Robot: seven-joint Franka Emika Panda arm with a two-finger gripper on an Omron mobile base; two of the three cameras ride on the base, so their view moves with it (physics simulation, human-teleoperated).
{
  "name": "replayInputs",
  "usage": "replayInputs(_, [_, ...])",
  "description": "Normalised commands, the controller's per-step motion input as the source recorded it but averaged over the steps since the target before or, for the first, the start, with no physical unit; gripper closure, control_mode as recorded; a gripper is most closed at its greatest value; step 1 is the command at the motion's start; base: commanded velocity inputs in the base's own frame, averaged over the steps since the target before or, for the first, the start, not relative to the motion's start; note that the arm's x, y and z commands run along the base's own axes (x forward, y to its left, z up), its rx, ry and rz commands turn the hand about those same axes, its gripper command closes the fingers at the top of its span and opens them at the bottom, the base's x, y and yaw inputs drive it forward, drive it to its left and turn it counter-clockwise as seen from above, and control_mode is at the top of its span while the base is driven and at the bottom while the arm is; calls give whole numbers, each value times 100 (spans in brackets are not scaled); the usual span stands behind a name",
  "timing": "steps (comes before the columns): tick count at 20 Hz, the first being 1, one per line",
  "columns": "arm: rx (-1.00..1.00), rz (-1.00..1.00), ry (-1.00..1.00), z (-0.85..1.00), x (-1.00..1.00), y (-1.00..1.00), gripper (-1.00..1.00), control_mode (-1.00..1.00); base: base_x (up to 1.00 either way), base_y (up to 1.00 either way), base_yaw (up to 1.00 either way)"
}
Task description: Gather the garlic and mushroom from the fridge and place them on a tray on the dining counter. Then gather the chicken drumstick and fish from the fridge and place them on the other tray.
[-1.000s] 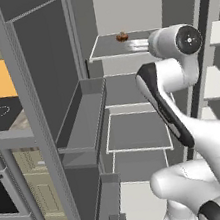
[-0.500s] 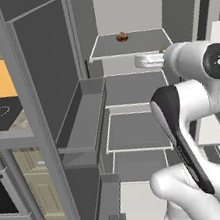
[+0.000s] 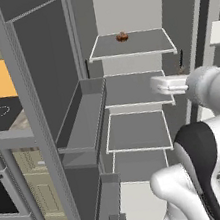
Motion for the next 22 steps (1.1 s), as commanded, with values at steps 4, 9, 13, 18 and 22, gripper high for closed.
replayInputs(4, [1, 0, 6, -36, -76, 11, 100, -100, 0, 0, 0])
replayInputs(9, [0, 0, 5, -8, -2, 1, 100, -100, 0, 0, 0])
replayInputs(13, [0, 0, 0, -21, 0, 7, 100, -100, 0, 0, 0])
replayInputs(18, [0, 0, 0, -8, -3, 5, 100, 100, -21, 29, 0])
replayInputs(22, [0, 0, 0, 0, 0, 0, 100, 100, -61, 30, 1])
